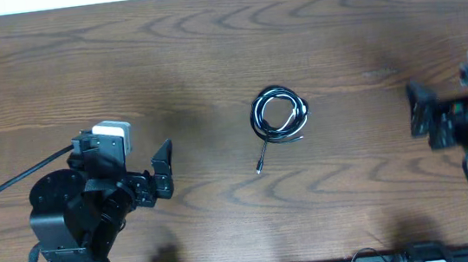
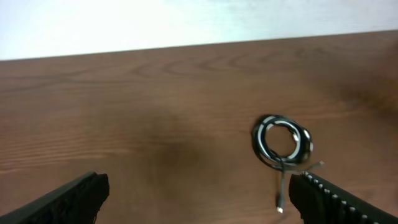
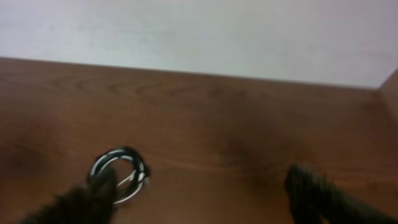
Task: Untangle cables
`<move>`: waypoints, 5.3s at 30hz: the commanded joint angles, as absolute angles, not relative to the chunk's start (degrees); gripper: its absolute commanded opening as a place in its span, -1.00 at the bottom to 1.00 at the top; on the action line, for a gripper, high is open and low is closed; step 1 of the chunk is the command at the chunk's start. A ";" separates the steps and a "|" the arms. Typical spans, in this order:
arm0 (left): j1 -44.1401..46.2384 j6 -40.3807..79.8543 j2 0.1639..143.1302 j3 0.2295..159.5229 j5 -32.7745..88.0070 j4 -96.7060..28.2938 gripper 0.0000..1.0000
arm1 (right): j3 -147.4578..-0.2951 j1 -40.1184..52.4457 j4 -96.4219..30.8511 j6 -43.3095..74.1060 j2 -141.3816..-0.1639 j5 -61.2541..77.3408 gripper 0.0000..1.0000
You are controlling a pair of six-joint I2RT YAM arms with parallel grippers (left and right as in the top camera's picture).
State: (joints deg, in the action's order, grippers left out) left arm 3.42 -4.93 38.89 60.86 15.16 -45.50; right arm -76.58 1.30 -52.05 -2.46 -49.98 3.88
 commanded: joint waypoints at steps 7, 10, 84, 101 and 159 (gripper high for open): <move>3.29 -5.13 43.75 61.95 21.69 -46.68 0.96 | -80.73 1.50 -53.80 -4.38 -60.40 4.08 0.99; 3.29 -5.10 47.46 61.95 24.67 -46.65 0.96 | -80.73 1.50 -53.74 -4.38 -61.34 4.08 0.99; 25.98 -15.81 111.24 61.95 27.35 -3.88 0.03 | -80.01 -1.08 -75.26 -6.28 -77.84 18.39 0.99; 28.82 -12.99 111.24 61.95 16.95 -3.68 0.08 | -80.01 -1.08 -77.14 -6.31 -77.84 18.41 0.98; 31.20 12.38 83.05 62.13 28.95 0.82 -0.85 | -67.79 0.47 -64.20 -6.31 -77.91 28.60 0.98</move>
